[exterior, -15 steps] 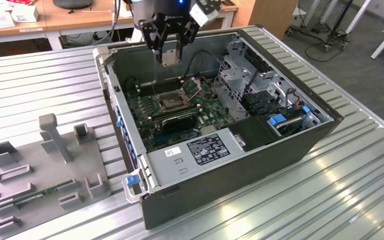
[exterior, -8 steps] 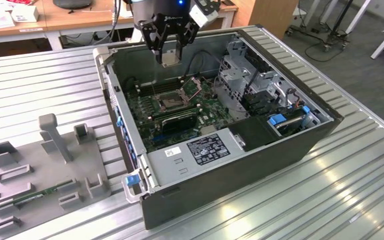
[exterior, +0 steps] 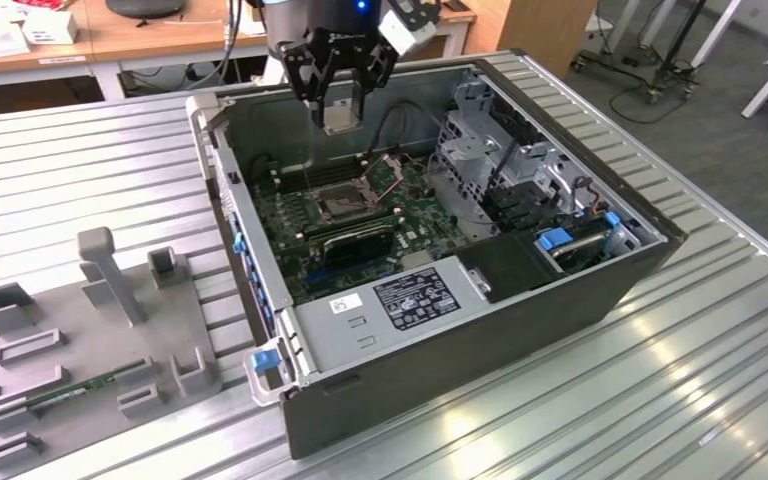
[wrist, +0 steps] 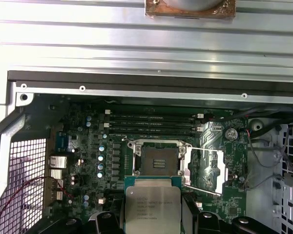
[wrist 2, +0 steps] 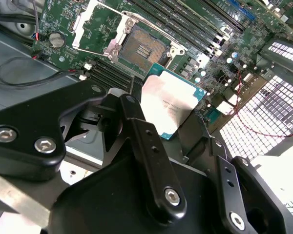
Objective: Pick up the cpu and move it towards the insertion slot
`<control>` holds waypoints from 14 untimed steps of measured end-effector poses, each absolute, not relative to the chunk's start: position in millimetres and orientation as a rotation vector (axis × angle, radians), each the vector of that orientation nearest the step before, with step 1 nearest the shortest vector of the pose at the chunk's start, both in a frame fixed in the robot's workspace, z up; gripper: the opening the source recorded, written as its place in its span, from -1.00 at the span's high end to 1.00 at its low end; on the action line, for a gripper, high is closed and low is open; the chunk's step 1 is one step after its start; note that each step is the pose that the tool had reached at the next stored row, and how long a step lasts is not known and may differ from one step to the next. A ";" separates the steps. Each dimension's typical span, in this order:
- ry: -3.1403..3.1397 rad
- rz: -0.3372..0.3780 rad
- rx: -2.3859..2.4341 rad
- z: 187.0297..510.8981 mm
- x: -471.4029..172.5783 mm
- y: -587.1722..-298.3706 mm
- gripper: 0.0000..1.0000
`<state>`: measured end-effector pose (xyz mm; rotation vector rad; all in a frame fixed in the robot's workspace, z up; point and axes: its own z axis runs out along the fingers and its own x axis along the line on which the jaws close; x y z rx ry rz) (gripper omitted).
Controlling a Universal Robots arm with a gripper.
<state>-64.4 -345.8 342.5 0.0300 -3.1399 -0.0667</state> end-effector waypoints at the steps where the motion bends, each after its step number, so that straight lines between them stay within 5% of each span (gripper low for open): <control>1: -3.140 -0.066 0.030 341.8 -64.4 -345.9 -0.09; 14: -3.140 -0.065 0.026 327.1 -57.3 -345.7 -0.09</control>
